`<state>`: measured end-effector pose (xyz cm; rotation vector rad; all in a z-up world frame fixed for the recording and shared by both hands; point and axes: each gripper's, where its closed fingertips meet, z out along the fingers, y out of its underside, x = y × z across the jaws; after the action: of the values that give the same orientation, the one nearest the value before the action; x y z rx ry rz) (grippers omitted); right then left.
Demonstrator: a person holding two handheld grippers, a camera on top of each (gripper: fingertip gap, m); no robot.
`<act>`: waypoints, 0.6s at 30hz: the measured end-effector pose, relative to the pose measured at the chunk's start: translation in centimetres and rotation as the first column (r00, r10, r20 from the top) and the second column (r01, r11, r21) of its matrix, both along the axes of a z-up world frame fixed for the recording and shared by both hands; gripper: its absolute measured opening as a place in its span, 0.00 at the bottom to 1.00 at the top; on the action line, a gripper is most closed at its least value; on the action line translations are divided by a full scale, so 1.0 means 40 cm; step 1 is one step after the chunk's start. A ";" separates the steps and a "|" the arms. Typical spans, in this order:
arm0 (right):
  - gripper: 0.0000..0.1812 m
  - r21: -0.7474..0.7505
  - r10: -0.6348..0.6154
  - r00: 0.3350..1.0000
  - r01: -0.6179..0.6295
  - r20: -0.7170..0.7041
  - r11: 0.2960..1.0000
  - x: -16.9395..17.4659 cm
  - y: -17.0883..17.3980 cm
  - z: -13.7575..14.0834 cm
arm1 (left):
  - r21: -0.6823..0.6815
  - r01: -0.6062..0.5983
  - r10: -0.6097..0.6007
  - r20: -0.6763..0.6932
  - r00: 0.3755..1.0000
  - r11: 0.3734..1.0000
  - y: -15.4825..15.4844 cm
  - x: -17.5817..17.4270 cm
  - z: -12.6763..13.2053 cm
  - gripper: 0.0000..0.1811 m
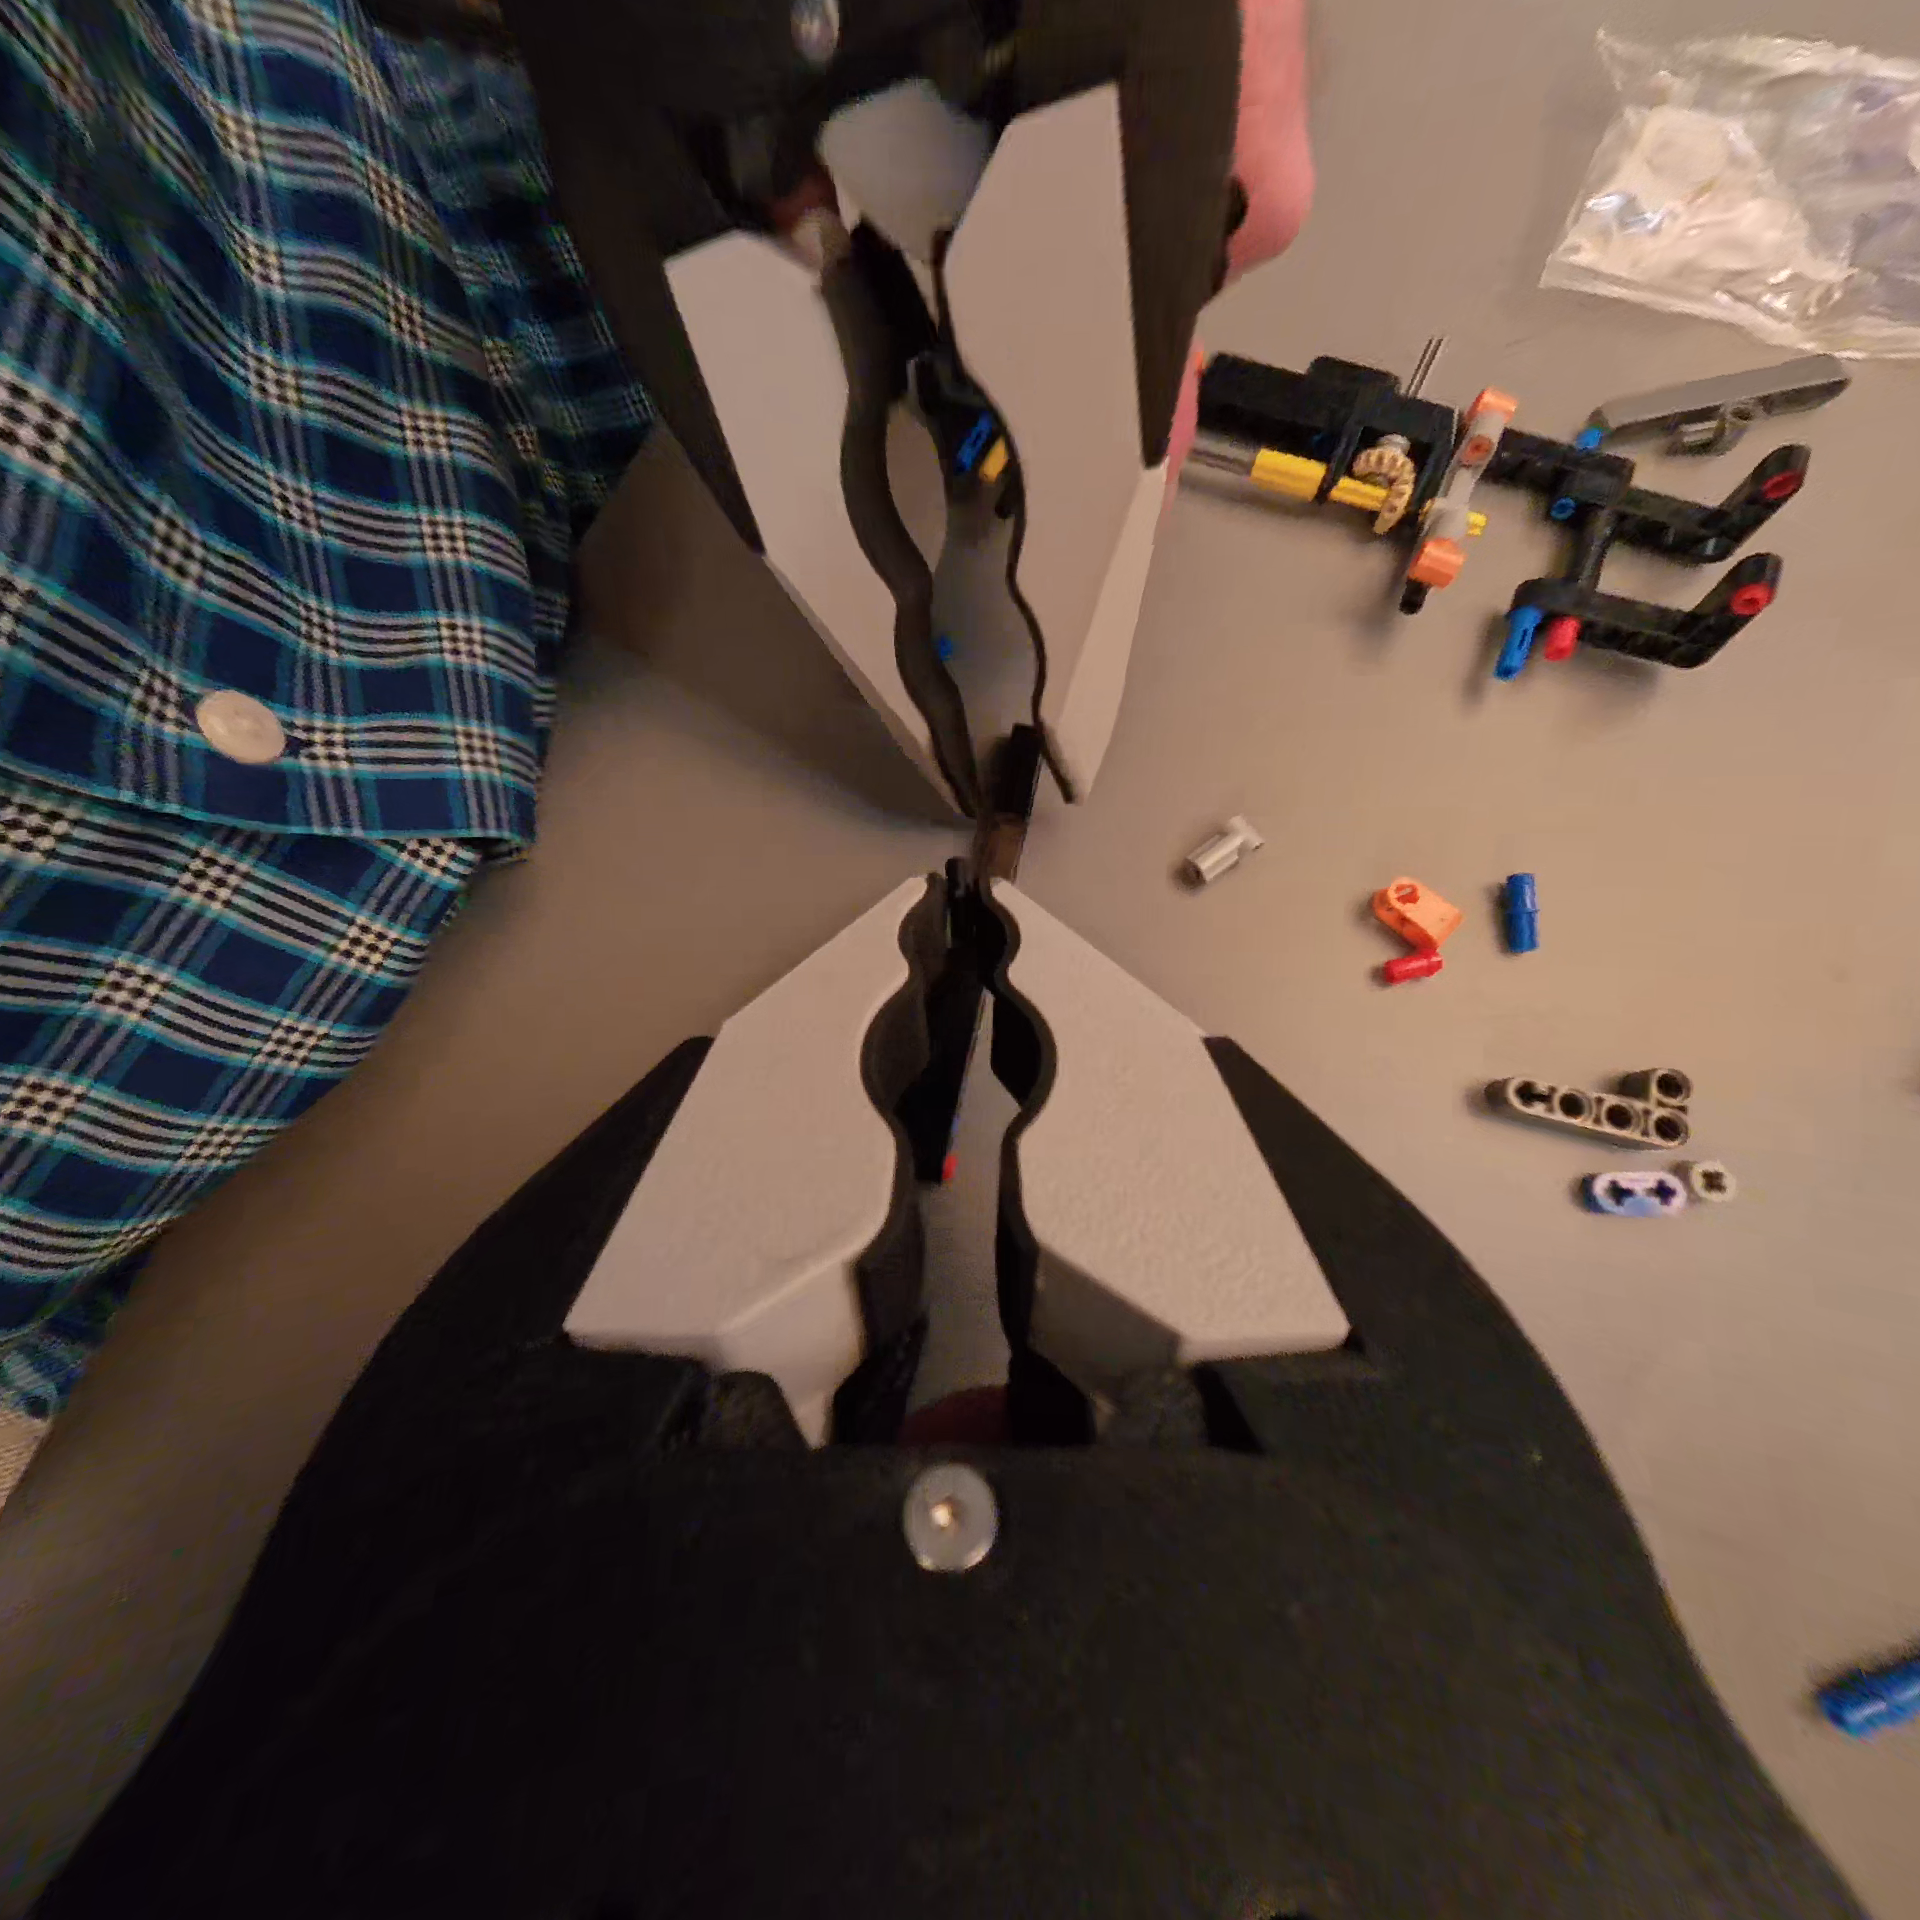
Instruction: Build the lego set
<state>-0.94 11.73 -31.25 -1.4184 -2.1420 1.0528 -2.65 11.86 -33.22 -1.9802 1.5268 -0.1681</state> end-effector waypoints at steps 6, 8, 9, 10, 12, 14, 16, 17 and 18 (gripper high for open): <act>0.01 0.004 0.032 0.997 -0.032 0.075 0.999 0.002 0.041 -0.022 | 0.038 0.082 -0.079 -0.067 0.995 0.996 0.004 0.004 -0.013 0.04; 0.01 -0.008 0.064 0.993 -0.064 0.096 0.998 0.000 0.045 -0.026 | 0.042 0.117 -0.113 -0.071 0.991 0.992 0.007 0.006 -0.013 0.03; 0.01 -0.020 0.081 0.991 -0.079 0.107 0.997 0.000 0.046 -0.028 | 0.046 0.143 -0.139 -0.076 0.987 0.989 0.008 0.006 -0.013 0.03; 0.01 -0.032 0.097 0.988 -0.094 0.118 0.995 0.000 0.048 -0.031 | 0.054 0.174 -0.169 -0.084 0.982 0.983 0.009 0.007 -0.013 0.03; 0.01 -0.054 0.127 0.981 -0.121 0.148 0.991 0.002 0.054 -0.042 | 0.045 0.216 -0.211 -0.093 0.973 0.975 0.010 0.007 -0.013 0.03; 0.01 -0.054 0.170 0.970 -0.163 0.174 0.985 0.007 0.053 -0.055 | 0.046 0.271 -0.265 -0.104 0.959 0.962 0.010 0.009 -0.014 0.03; 0.01 -0.065 0.204 0.963 -0.196 0.174 0.979 0.005 0.051 -0.054 | 0.028 0.325 -0.321 -0.101 0.942 0.945 0.004 0.010 -0.014 0.03; 0.02 -0.063 0.217 0.960 -0.209 0.176 0.976 0.004 0.051 -0.054 | 0.023 0.349 -0.345 -0.099 0.933 0.937 0.001 0.011 -0.014 0.03; 0.02 -0.057 0.232 0.956 -0.225 0.182 0.973 0.004 0.050 -0.054 | 0.021 0.373 -0.369 -0.101 0.924 0.928 -0.001 0.012 -0.014 0.03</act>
<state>-0.78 13.72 -33.40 -1.3577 -2.4835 1.0805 -2.17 11.81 -33.77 -1.6701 1.9435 -0.1987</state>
